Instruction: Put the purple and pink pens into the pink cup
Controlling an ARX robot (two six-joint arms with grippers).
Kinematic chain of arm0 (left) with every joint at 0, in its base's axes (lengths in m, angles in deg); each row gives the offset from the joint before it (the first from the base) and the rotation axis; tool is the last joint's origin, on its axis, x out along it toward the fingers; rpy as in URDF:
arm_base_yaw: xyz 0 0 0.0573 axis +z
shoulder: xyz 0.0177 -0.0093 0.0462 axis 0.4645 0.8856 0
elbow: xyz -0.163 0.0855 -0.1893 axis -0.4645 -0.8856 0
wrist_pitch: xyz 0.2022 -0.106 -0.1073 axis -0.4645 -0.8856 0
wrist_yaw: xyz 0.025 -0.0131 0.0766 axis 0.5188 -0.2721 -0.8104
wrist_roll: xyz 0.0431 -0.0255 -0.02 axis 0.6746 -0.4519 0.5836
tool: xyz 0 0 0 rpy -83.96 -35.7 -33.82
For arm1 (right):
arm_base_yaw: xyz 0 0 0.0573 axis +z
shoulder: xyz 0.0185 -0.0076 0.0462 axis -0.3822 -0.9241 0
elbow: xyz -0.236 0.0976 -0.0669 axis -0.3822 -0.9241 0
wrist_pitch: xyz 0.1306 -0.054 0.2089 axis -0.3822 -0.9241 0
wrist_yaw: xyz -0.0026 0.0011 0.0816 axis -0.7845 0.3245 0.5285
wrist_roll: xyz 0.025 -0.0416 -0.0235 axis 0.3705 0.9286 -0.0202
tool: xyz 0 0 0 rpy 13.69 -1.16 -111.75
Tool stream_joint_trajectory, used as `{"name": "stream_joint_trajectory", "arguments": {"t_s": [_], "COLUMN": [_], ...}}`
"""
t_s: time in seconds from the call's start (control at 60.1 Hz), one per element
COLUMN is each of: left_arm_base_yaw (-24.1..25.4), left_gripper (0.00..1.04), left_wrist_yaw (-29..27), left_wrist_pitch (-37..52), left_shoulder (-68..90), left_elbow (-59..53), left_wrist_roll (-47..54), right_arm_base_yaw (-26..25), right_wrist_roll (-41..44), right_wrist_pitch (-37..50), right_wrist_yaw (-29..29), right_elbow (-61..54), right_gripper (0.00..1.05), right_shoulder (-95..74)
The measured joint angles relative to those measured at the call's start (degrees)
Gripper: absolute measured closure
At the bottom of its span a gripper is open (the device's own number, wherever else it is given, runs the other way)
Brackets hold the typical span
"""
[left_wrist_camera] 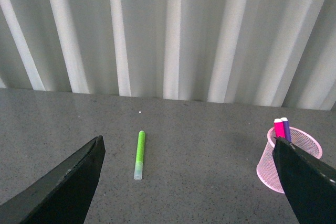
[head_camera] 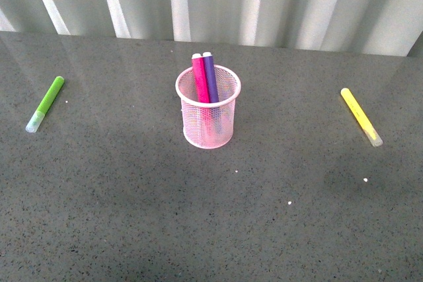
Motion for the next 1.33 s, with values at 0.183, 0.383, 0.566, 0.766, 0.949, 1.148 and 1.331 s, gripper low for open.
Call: {"name": "stream_joint_trajectory", "arguments": {"t_s": [0.183,0.383,0.566,0.766,0.949,1.148,1.331], "left_arm_base_yaw": [0.0,0.0,0.0,0.0,0.0,0.0,0.0], "left_gripper": [0.07,0.07,0.07,0.07,0.07,0.07,0.07], "left_wrist_yaw": [0.0,0.0,0.0,0.0,0.0,0.0,0.0], "left_wrist_pitch": [0.0,0.0,0.0,0.0,0.0,0.0,0.0], "left_shoulder": [0.0,0.0,0.0,0.0,0.0,0.0,0.0], "left_elbow": [0.0,0.0,0.0,0.0,0.0,0.0,0.0], "left_wrist_roll": [0.0,0.0,0.0,0.0,0.0,0.0,0.0], "right_arm_base_yaw": [0.0,0.0,0.0,0.0,0.0,0.0,0.0], "right_wrist_roll": [0.0,0.0,0.0,0.0,0.0,0.0,0.0], "right_wrist_pitch": [0.0,0.0,0.0,0.0,0.0,0.0,0.0], "right_wrist_yaw": [0.0,0.0,0.0,0.0,0.0,0.0,0.0], "right_elbow": [0.0,0.0,0.0,0.0,0.0,0.0,0.0], "right_gripper": [0.11,0.07,0.07,0.07,0.07,0.07,0.07], "right_shoulder": [0.0,0.0,0.0,0.0,0.0,0.0,0.0]}}
